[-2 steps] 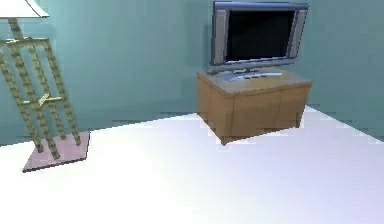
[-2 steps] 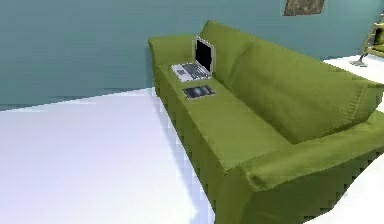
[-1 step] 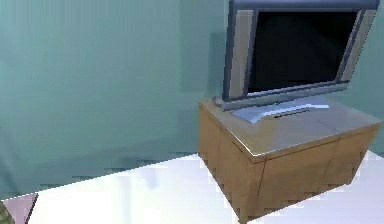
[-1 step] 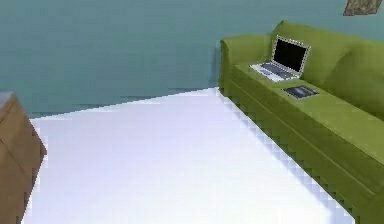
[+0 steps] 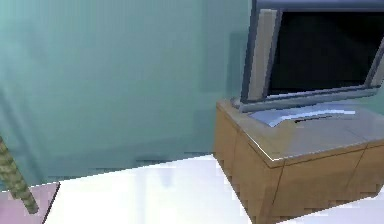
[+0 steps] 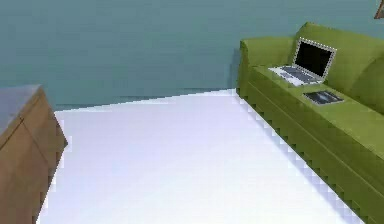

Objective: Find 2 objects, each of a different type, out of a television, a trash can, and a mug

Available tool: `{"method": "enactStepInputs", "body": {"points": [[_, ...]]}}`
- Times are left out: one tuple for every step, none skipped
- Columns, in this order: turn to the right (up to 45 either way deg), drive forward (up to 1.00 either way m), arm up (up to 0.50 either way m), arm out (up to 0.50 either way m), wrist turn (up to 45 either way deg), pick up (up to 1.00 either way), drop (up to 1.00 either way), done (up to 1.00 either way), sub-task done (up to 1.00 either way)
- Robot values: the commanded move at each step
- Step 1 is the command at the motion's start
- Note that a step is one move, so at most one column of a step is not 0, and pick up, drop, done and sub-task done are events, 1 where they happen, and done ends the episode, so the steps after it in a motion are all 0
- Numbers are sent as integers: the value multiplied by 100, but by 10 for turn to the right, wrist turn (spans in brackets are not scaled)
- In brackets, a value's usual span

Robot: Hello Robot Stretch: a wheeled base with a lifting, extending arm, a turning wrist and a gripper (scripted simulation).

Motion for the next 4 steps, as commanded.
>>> {"method": "enactStepInputs", "body": {"points": [[0, 55, 0, 0, 0, 0, 0, 0, 0], [420, 0, 0, 0, 0, 0, 0, 0, 0], [0, 0, 0, 0, 0, 0, 0, 0, 100], [450, 0, 0, 0, 0, 0, 0, 0, 0]]}}
